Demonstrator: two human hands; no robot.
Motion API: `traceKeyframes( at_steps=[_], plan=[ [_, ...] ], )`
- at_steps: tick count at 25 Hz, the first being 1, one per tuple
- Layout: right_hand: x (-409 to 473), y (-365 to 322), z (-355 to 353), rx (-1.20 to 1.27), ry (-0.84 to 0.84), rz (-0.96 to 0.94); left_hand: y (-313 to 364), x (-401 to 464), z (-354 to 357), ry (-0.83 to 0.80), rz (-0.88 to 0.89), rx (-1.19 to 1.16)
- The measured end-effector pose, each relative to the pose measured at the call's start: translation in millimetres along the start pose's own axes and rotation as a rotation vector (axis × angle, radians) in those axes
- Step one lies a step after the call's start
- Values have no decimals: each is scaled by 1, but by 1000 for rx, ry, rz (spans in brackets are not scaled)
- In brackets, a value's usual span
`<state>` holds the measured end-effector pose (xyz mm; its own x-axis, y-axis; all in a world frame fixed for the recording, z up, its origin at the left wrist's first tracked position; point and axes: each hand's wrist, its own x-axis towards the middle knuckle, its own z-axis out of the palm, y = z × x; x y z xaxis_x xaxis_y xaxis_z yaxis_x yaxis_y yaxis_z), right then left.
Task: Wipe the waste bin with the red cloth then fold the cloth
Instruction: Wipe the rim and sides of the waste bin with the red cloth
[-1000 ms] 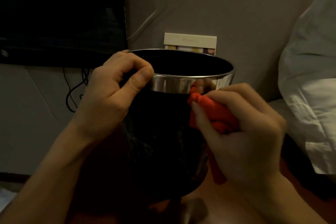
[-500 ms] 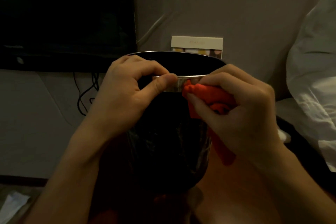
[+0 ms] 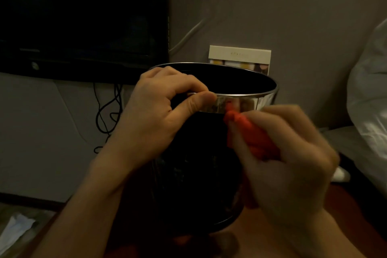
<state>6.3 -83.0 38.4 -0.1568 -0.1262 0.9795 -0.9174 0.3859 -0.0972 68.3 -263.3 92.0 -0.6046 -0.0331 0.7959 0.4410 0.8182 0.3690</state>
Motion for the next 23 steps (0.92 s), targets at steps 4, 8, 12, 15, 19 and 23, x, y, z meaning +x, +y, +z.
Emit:
traceKeyframes(
  at_steps=[4,8,12,15,19,23],
  plan=[
    [-4,-1,2,25,-25,36,-1,1,-1,0,-7,-7],
    [-1,0,-2,4,-84,-21,1,-1,1,-10,-18,14],
    [7,8,-10,37,-37,53,4,-1,0,15,-63,14],
    [-14,-6,8,72,-138,18,22,-3,17,50,-7,139],
    [-12,-6,5,126,-135,48,30,-4,32,73,25,184],
    [10,-4,-14,146,-61,107,10,-2,8,-5,-40,42]
  ],
)
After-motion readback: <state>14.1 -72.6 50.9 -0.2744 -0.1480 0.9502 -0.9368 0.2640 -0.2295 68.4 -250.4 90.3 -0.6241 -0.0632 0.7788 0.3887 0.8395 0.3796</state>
